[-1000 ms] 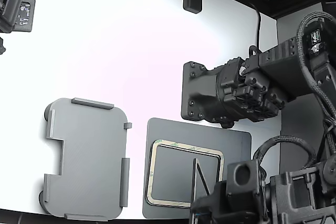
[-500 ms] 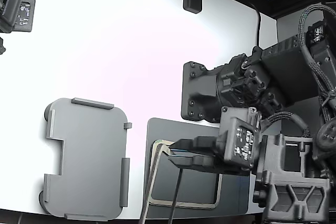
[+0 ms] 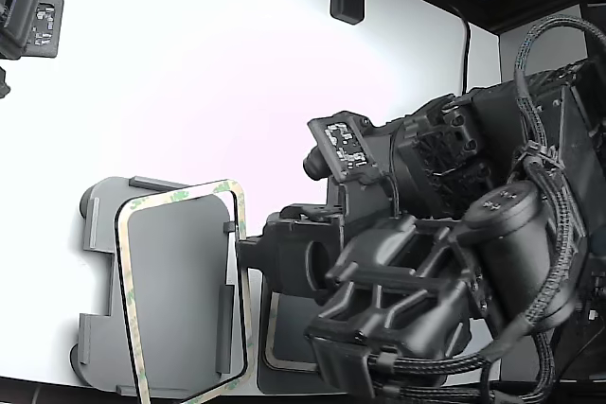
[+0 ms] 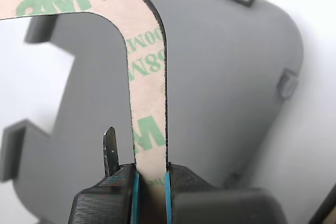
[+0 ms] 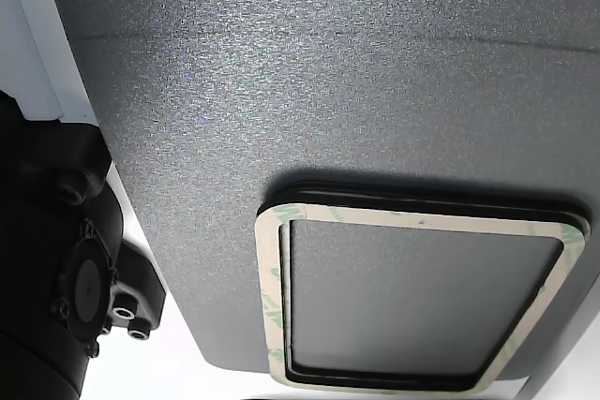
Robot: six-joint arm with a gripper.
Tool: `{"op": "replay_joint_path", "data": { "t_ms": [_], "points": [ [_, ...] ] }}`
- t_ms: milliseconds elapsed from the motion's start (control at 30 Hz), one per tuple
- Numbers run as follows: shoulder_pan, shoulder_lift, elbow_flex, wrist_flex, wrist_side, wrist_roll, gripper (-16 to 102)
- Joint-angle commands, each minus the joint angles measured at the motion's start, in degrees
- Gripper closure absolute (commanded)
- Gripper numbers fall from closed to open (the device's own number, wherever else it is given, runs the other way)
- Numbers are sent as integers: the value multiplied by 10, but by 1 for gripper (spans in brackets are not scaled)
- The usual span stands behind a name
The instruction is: Grab top frame and put it into gray box.
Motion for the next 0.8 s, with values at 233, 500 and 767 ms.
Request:
{"op": "replay_joint_path", "data": {
  "t_ms": [233,500,767],
  "points": [
    [-20,-3,-26,6,-38,100,99],
    [-31,-39,-34,6,-71,142,99],
    [-42,-57,-21,6,-100,139,99]
  ]
}}
